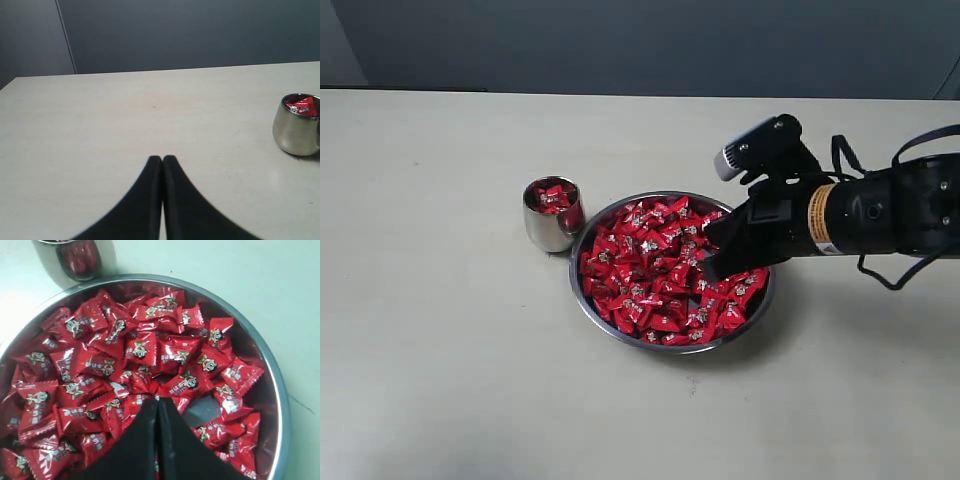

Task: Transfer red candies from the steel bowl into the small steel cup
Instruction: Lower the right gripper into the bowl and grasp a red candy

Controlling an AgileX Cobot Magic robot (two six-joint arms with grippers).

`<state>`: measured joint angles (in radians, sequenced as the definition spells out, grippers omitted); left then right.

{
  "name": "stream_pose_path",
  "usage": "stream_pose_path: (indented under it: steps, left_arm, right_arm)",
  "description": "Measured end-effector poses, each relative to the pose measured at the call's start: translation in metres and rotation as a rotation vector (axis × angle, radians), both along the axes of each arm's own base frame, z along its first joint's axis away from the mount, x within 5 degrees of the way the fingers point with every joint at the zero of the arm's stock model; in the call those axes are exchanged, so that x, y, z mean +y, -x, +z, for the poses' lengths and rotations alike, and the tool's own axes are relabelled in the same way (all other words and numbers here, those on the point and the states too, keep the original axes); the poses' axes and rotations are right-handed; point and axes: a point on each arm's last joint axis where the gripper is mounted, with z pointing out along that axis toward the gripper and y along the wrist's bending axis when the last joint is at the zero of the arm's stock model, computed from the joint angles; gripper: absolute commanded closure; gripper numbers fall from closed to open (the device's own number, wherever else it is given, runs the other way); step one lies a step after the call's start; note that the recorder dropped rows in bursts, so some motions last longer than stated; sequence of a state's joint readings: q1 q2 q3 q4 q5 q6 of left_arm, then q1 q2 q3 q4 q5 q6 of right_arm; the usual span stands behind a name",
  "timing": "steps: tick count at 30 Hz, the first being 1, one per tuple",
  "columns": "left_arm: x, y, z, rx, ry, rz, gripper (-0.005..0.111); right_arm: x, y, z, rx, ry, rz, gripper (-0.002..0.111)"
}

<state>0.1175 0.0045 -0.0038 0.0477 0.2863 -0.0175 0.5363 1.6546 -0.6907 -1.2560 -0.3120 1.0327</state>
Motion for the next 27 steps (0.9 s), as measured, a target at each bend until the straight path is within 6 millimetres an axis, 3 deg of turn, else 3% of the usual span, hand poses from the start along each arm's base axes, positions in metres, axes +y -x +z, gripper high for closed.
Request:
stream_pose_path:
  steps: [11, 13, 17, 19, 21, 24, 27]
  left_arm:
    - [0.000, 0.000, 0.000, 0.000, 0.000, 0.000, 0.106]
    - [0.000, 0.000, 0.000, 0.000, 0.000, 0.000, 0.106]
    - [0.000, 0.000, 0.000, 0.000, 0.000, 0.000, 0.106]
    - [0.000, 0.000, 0.000, 0.000, 0.000, 0.000, 0.106]
    - [0.000, 0.000, 0.000, 0.000, 0.000, 0.000, 0.106]
    - [0.000, 0.000, 0.000, 0.000, 0.000, 0.000, 0.106]
    - [0.000, 0.000, 0.000, 0.000, 0.000, 0.000, 0.106]
  right_arm:
    - [0.009, -0.012, -0.026, 0.112, -0.018, -0.041, 0.107]
    - [0.010, -0.011, -0.026, 0.136, -0.031, -0.049, 0.098]
    - [0.014, -0.007, -0.025, 0.193, -0.077, -0.030, 0.069]
    - [0.016, -0.004, -0.025, 0.224, -0.104, -0.030, 0.065]
    - [0.017, -0.003, -0.025, 0.248, -0.116, -0.039, 0.066]
    - [0.016, -0.003, -0.026, 0.273, -0.120, -0.067, 0.079]
    - [0.017, -0.004, -0.033, 0.303, -0.117, -0.085, 0.081]
